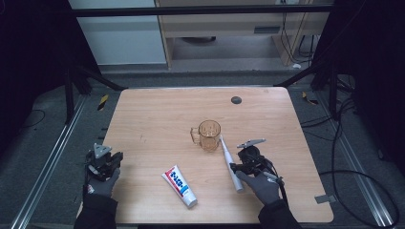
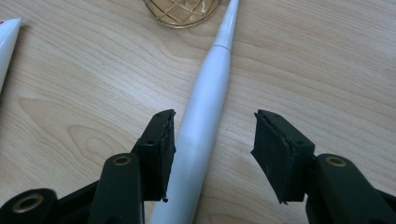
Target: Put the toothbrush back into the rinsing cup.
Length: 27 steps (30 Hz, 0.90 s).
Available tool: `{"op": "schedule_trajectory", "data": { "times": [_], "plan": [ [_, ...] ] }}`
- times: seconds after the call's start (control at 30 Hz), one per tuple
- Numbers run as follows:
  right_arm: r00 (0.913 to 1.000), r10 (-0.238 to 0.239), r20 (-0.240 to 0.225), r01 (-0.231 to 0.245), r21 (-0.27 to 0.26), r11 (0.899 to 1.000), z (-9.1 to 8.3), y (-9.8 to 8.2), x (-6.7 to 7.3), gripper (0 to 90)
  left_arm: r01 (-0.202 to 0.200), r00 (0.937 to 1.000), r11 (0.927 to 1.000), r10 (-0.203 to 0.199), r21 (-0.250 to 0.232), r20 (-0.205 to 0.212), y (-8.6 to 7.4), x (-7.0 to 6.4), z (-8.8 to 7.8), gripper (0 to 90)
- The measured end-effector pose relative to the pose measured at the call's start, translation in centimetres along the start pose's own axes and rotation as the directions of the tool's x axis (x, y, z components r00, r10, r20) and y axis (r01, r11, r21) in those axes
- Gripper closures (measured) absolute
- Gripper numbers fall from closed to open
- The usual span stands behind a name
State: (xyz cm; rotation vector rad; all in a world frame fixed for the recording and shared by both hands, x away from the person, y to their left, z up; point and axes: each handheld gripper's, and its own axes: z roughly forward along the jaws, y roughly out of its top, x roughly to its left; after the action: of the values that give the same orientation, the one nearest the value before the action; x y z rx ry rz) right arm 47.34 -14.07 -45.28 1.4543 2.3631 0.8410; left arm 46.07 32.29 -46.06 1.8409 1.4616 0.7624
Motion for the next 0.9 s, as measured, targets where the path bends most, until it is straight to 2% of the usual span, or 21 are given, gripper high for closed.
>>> {"op": "schedule_trajectory", "data": {
  "times": [0.53,0.9],
  "plan": [
    [0.9999,-0.009,0.008,0.008,0.099,0.995,1.4,1.4,0.6,50.5,-0.002,1.0000,0.9999,0.002,0.011,0.003,0.0,0.0,0.2,83.2],
    [0.9998,-0.014,0.012,0.012,0.149,0.989,2.3,1.6,0.9,53.0,-0.003,1.0000,0.9998,0.003,0.018,0.006,0.0,-0.1,0.3,83.2]
  ]
}}
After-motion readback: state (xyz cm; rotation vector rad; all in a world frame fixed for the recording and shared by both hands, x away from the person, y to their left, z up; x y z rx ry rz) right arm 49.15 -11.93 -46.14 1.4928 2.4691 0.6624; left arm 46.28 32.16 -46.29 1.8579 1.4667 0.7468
